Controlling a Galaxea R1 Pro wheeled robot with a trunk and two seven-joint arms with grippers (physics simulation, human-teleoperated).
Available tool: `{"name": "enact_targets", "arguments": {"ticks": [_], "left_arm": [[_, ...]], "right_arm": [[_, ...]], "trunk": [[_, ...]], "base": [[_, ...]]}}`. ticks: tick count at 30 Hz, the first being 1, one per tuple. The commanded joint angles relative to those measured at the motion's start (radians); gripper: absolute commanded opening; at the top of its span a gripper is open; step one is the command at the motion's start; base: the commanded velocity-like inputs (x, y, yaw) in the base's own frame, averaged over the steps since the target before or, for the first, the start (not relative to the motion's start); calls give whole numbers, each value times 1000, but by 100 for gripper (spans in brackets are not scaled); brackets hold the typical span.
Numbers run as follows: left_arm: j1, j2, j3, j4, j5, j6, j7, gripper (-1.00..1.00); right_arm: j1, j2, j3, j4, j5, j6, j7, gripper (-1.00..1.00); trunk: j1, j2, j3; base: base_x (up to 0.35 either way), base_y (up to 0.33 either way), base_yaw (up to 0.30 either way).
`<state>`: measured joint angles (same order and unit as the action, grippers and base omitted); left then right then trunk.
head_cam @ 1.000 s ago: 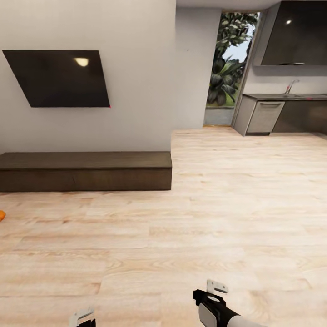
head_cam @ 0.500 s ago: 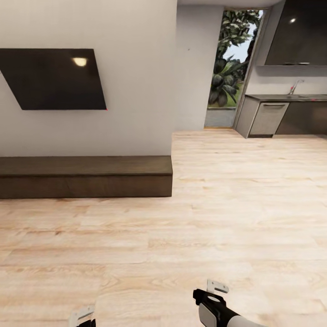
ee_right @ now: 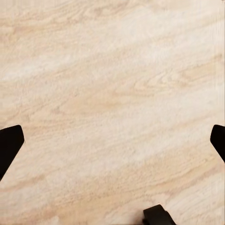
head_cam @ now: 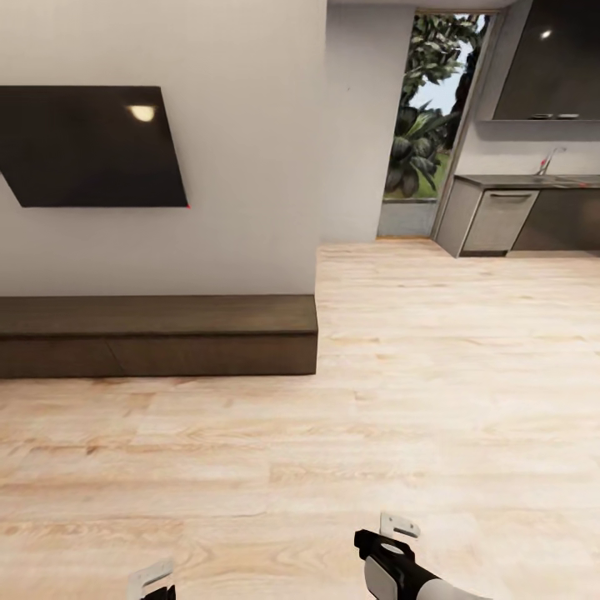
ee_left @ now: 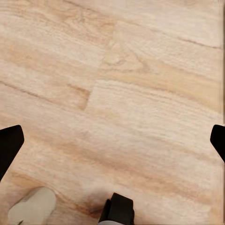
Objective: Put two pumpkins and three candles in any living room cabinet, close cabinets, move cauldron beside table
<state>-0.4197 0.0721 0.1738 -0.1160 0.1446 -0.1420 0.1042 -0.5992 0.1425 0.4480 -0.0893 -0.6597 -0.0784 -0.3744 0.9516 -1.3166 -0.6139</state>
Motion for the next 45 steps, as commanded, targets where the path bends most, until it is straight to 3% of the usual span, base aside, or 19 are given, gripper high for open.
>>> {"name": "enact_targets", "arguments": {"ticks": [1,29,45], "left_arm": [[-1,0,-2,1,10,-4,0,100],[-1,-3,-2,1,10,-4,0,100],[-1,-5,-11,1,10,-4,2,100]], "right_arm": [[-1,0,8,0,-11,-4,-3,100],[-1,0,6,0,-22,-4,-4,100],[-1,0,6,0,-24,-4,-4,100]], "trunk": [[1,0,-1],[1,0,-1],[1,0,-1]], "base": [[331,0,0],[325,-2,0],[312,-101,0]]}}
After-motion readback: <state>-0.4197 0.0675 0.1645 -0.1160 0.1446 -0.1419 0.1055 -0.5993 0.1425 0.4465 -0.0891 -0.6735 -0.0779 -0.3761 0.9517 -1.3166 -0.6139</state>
